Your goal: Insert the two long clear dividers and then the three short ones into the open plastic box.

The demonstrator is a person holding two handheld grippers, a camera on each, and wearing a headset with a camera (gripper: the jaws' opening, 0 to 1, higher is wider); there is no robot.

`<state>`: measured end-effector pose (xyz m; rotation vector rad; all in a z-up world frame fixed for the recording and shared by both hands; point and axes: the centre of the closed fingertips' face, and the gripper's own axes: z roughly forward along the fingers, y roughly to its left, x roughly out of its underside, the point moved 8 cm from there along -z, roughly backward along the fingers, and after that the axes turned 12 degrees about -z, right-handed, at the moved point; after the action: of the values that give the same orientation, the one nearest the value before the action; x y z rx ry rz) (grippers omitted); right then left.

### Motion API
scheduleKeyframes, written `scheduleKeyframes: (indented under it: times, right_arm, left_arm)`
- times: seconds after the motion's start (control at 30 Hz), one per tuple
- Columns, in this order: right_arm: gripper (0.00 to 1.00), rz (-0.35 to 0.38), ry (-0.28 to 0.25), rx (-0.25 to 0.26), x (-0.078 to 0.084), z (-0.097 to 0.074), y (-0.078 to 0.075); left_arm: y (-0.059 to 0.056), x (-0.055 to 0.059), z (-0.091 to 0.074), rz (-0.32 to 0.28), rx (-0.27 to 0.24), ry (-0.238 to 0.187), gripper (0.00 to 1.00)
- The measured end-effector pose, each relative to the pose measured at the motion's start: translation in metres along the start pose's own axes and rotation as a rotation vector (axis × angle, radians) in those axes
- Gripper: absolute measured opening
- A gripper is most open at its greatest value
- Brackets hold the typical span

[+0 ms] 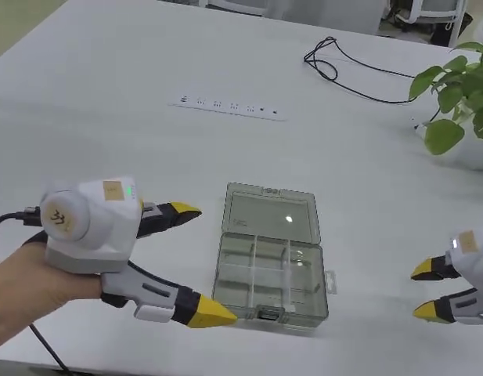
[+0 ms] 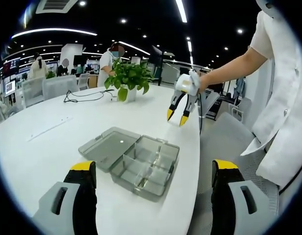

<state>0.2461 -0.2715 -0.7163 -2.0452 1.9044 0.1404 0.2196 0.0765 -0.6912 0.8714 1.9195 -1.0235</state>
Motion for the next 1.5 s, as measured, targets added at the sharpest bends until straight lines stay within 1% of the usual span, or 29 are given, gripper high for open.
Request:
scheduleKeyframes:
  times: [0.2, 0.33, 0.37, 0.4, 0.47, 0.57, 0.7, 0.77, 0.8, 0.83, 0.87, 0.9, 0.93, 0.97, 1.07, 1.1, 1.17, 1.23, 1.33, 1.4, 1.5]
  right_arm:
    - [0.33, -0.024, -0.038, 0.039, -0.025, -0.012, -0.003]
    - [0.33, -0.040, -0.064, 0.060, -0.043, -0.020, -0.003]
    - [0.33, -0.045, -0.072, 0.066, -0.046, -0.021, -0.003]
    - [0.33, -0.046, -0.077, 0.071, -0.044, -0.018, -0.003]
    - [0.33, -0.050, -0.085, 0.078, -0.050, -0.020, -0.003]
    - [0.33, -0.058, -0.094, 0.095, -0.063, -0.026, -0.004]
    - [0.33, -0.065, -0.110, 0.112, -0.077, -0.033, -0.004]
    - [0.33, -0.068, -0.120, 0.117, -0.082, -0.035, -0.005]
    - [0.33, -0.078, -0.123, 0.122, -0.088, -0.037, -0.004]
    - [0.33, -0.084, -0.123, 0.124, -0.091, -0.038, -0.004]
    - [0.33, -0.088, -0.127, 0.126, -0.095, -0.039, -0.003]
    - [0.33, -0.091, -0.130, 0.128, -0.098, -0.040, -0.003]
    - [0.33, -0.098, -0.133, 0.130, -0.102, -0.041, -0.002]
    - [0.33, -0.103, -0.134, 0.132, -0.105, -0.042, -0.002]
    - [0.33, -0.108, -0.142, 0.135, -0.114, -0.044, -0.001]
    - [0.33, -0.108, -0.146, 0.136, -0.117, -0.044, -0.001]
    - [0.33, -0.120, -0.149, 0.140, -0.122, -0.045, 0.000]
    - [0.33, -0.125, -0.149, 0.143, -0.124, -0.045, 0.000]
    - [0.33, -0.135, -0.150, 0.149, -0.132, -0.046, 0.002]
    - [0.33, -0.142, -0.153, 0.150, -0.136, -0.048, 0.003]
    - [0.33, -0.146, -0.160, 0.154, -0.142, -0.050, 0.003]
  left_arm:
    - [0.001, -0.005, 0.002, -0.008, -0.004, -0.013, 1.00]
    - [0.001, -0.012, 0.002, -0.046, -0.004, -0.054, 1.00]
    - [0.001, -0.014, 0.003, -0.059, -0.005, -0.064, 0.99]
    - [0.001, -0.015, 0.003, -0.064, -0.007, -0.067, 0.98]
    - [0.003, -0.017, 0.003, -0.085, -0.011, -0.077, 0.96]
    - [0.002, -0.022, 0.004, -0.135, -0.005, -0.108, 0.93]
    - [0.000, -0.027, 0.006, -0.196, 0.003, -0.132, 0.87]
    - [-0.001, -0.030, 0.008, -0.242, 0.009, -0.149, 0.85]
    - [-0.002, -0.032, 0.009, -0.269, 0.019, -0.160, 0.83]
    - [-0.003, -0.032, 0.010, -0.294, 0.025, -0.163, 0.82]
    - [-0.005, -0.033, 0.011, -0.338, 0.031, -0.159, 0.80]
    - [-0.006, -0.034, 0.012, -0.368, 0.041, -0.160, 0.78]
    - [-0.008, -0.037, 0.014, -0.389, 0.057, -0.171, 0.76]
    - [-0.008, -0.038, 0.015, -0.391, 0.058, -0.179, 0.74]
    - [-0.011, -0.040, 0.018, -0.411, 0.058, -0.174, 0.67]
    - [-0.013, -0.041, 0.021, -0.434, 0.062, -0.171, 0.66]
    - [-0.016, -0.042, 0.024, -0.459, 0.074, -0.175, 0.65]
    - [-0.018, -0.042, 0.026, -0.474, 0.083, -0.178, 0.62]
    - [-0.026, -0.043, 0.032, -0.522, 0.116, -0.185, 0.58]
    - [-0.029, -0.042, 0.036, -0.559, 0.125, -0.176, 0.56]
    - [-0.033, -0.040, 0.041, -0.592, 0.133, -0.164, 0.51]
